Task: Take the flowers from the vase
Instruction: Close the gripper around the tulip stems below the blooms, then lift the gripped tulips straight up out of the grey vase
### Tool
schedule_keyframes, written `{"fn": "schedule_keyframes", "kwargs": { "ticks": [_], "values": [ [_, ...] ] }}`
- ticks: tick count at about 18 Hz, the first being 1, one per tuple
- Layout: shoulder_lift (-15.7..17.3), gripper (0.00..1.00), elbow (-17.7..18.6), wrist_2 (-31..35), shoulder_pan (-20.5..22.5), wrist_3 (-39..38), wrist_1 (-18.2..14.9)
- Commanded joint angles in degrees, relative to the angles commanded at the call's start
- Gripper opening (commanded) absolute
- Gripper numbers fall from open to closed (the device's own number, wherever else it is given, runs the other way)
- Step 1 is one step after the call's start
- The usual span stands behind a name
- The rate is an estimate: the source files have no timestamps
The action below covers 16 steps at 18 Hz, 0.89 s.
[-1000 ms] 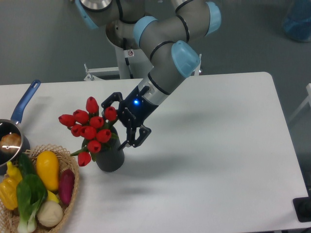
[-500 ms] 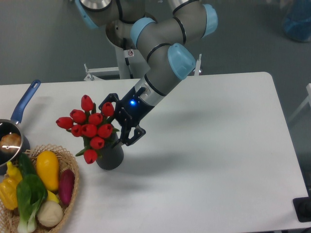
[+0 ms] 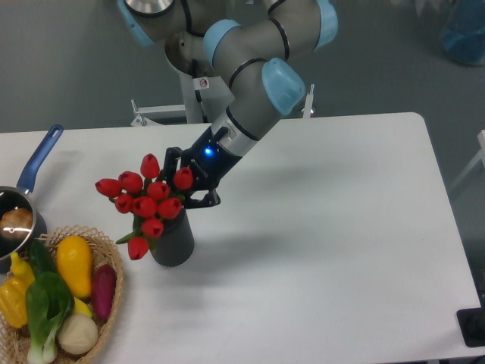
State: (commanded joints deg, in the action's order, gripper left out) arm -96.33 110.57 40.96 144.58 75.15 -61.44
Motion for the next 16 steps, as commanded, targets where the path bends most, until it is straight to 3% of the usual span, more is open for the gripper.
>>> {"fn": "schedule_keyframes", "kwargs": {
  "ticks": [7,16],
  "values": [
    [2.99,0.05,-0.09,-4.3,1.23,-3.32,-0.18],
    [4.22,0.05,-4.57,-8.87,2.81,-12.47,-0.18]
  ]
}}
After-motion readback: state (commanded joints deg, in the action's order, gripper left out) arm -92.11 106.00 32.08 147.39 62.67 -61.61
